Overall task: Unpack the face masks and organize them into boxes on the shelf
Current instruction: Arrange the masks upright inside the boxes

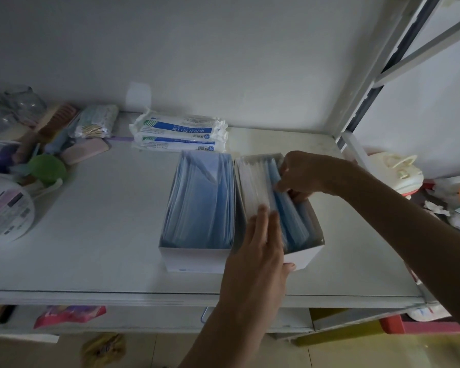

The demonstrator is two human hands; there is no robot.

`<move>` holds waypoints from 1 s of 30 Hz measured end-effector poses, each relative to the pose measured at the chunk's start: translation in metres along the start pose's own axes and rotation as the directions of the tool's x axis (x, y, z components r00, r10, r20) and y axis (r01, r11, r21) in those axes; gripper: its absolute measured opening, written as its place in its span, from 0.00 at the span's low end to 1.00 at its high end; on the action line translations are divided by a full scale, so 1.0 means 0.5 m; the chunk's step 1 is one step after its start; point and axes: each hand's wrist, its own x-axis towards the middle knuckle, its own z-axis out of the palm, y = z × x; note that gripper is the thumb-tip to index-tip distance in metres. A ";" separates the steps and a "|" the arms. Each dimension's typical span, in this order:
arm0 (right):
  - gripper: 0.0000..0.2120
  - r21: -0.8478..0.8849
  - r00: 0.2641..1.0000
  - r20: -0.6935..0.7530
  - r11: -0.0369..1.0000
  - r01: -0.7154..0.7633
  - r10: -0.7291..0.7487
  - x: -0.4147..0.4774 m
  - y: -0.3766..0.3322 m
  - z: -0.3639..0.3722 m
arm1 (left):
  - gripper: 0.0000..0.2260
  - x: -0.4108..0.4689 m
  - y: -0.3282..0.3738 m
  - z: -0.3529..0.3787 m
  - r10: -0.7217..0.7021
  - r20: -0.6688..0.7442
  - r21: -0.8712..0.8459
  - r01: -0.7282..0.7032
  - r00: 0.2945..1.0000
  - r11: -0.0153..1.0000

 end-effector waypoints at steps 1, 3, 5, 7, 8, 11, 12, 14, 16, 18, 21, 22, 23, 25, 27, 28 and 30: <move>0.10 0.015 1.000 -0.009 1.000 0.010 -0.010 -0.003 0.009 -0.002 | 0.40 0.002 0.001 -0.002 0.006 -0.003 -0.013 -0.006 1.000 1.000; 0.11 0.054 0.998 -0.049 0.997 0.045 -0.043 -0.008 0.028 -0.007 | 0.39 0.001 -0.004 -0.001 0.017 -0.001 -0.055 -0.017 1.000 0.998; 0.12 0.110 0.996 -0.071 0.992 0.070 -0.062 -0.012 0.044 -0.010 | 0.39 0.002 -0.001 -0.005 0.022 -0.001 -0.050 -0.022 1.000 0.999; 0.11 0.148 0.994 -0.095 0.986 0.072 -0.059 -0.010 0.054 -0.010 | 0.39 0.002 0.000 0.000 0.030 0.000 -0.051 -0.030 1.000 0.998; 0.11 0.170 0.994 -0.099 0.983 0.065 -0.049 -0.009 0.056 -0.009 | 0.39 0.002 0.001 0.002 0.028 -0.003 -0.047 -0.028 1.000 0.998; 0.10 0.213 0.999 -0.030 0.976 0.048 -0.043 -0.004 0.055 -0.008 | 0.39 0.003 -0.001 0.004 0.031 0.007 -0.031 -0.031 0.999 0.999; 0.11 0.219 0.998 0.010 0.974 0.052 -0.055 -0.003 0.054 -0.010 | 0.39 0.005 0.001 0.001 0.029 0.003 -0.041 -0.028 1.000 0.999; 0.12 0.278 0.995 0.073 0.959 0.046 -0.069 -0.005 0.052 -0.016 | 0.39 0.006 0.002 0.000 0.017 0.019 -0.032 -0.016 1.000 0.999; 0.14 0.311 0.993 0.087 0.949 0.053 -0.084 -0.007 0.049 -0.020 | 0.39 0.005 -0.001 0.003 0.014 -0.006 -0.005 -0.014 1.000 1.000; 0.14 0.249 0.994 0.052 0.965 0.079 -0.095 -0.007 0.047 -0.018 | 0.39 0.002 -0.003 0.003 0.001 -0.017 0.001 -0.001 1.000 1.000; 0.13 0.173 0.994 -0.027 0.979 0.105 -0.102 -0.006 0.051 -0.005 | 0.39 0.002 -0.009 0.013 0.001 -0.031 0.003 0.000 1.000 1.000; 0.13 0.131 0.991 -0.063 0.983 0.125 -0.118 -0.006 0.054 0.001 | 0.40 0.003 -0.009 0.012 0.012 -0.042 0.010 -0.011 0.999 1.000; 0.12 0.079 0.984 -0.107 0.986 0.149 -0.140 -0.006 0.057 0.007 | 0.41 0.003 -0.007 0.011 0.019 -0.046 0.013 -0.018 0.999 1.000; 0.12 -0.032 0.957 -0.207 0.979 0.199 -0.201 -0.004 0.061 0.018 | 0.43 0.003 -0.006 0.015 0.031 -0.035 0.026 -0.030 0.999 0.999; 0.15 -0.167 0.918 -0.293 0.959 0.227 -0.268 0.001 0.065 0.026 | 0.43 0.003 -0.002 0.009 0.038 -0.020 0.037 -0.038 0.999 0.999; 0.17 -0.205 0.903 -0.319 0.951 0.232 -0.289 0.004 0.068 0.029 | 0.41 0.004 0.000 0.007 0.043 -0.011 0.030 -0.043 0.999 0.999; 0.20 -0.255 0.879 -0.363 0.940 0.226 -0.310 0.006 0.075 0.029 | 0.34 0.005 -0.001 0.001 0.041 0.032 -0.007 -0.041 0.999 0.999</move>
